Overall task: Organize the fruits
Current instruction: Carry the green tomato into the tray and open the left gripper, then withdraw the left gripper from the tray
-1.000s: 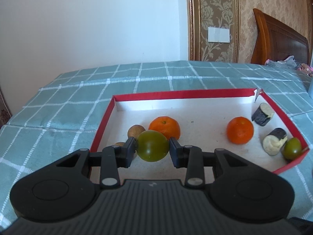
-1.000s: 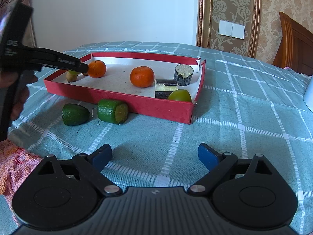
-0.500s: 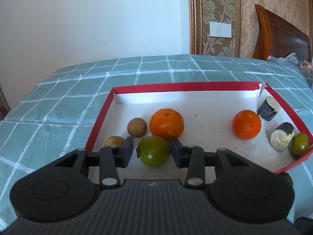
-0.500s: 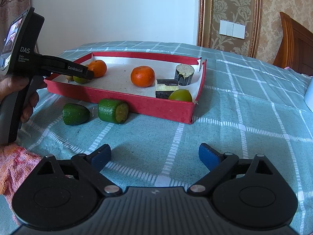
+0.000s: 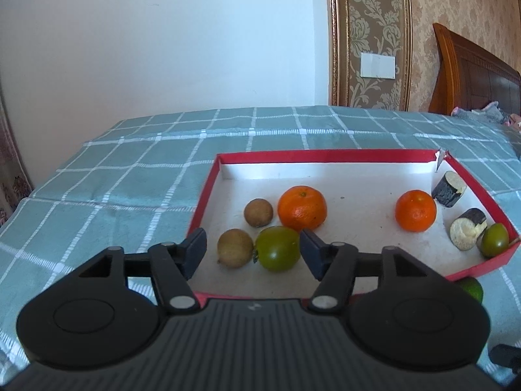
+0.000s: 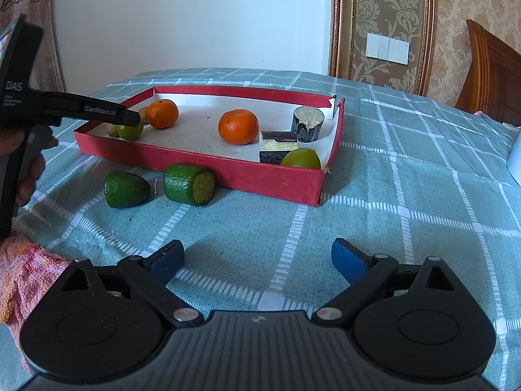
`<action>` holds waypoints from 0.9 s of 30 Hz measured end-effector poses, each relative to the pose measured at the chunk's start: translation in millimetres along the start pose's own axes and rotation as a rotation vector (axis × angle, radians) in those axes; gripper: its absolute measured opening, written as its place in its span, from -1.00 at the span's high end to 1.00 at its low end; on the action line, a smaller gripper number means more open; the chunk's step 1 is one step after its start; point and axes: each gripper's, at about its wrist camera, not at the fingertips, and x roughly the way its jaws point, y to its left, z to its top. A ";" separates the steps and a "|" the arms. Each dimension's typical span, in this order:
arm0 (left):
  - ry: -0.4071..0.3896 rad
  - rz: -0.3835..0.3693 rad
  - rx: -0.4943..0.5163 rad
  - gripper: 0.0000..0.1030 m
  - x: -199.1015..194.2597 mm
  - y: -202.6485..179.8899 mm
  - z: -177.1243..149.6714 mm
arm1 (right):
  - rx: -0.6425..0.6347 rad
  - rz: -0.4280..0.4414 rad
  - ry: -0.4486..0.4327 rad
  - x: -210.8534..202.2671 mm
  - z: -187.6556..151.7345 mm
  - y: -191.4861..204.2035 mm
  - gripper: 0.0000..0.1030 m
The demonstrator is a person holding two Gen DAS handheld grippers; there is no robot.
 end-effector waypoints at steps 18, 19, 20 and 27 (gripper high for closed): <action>0.027 -0.045 -0.001 -0.78 -57.4 3.6 -56.1 | 0.001 0.002 0.001 -0.2 0.2 0.1 -0.91; 0.030 -0.039 0.001 -0.79 -57.1 3.1 -58.3 | 0.001 0.002 0.001 -0.2 0.3 0.1 -0.91; 0.036 -0.038 0.001 -0.79 -56.6 2.7 -60.2 | 0.001 0.002 0.001 -0.2 0.1 0.1 -0.91; 0.096 -0.028 -0.030 -1.00 -50.4 7.7 -63.1 | 0.001 0.002 0.001 -0.5 0.4 -0.3 -0.91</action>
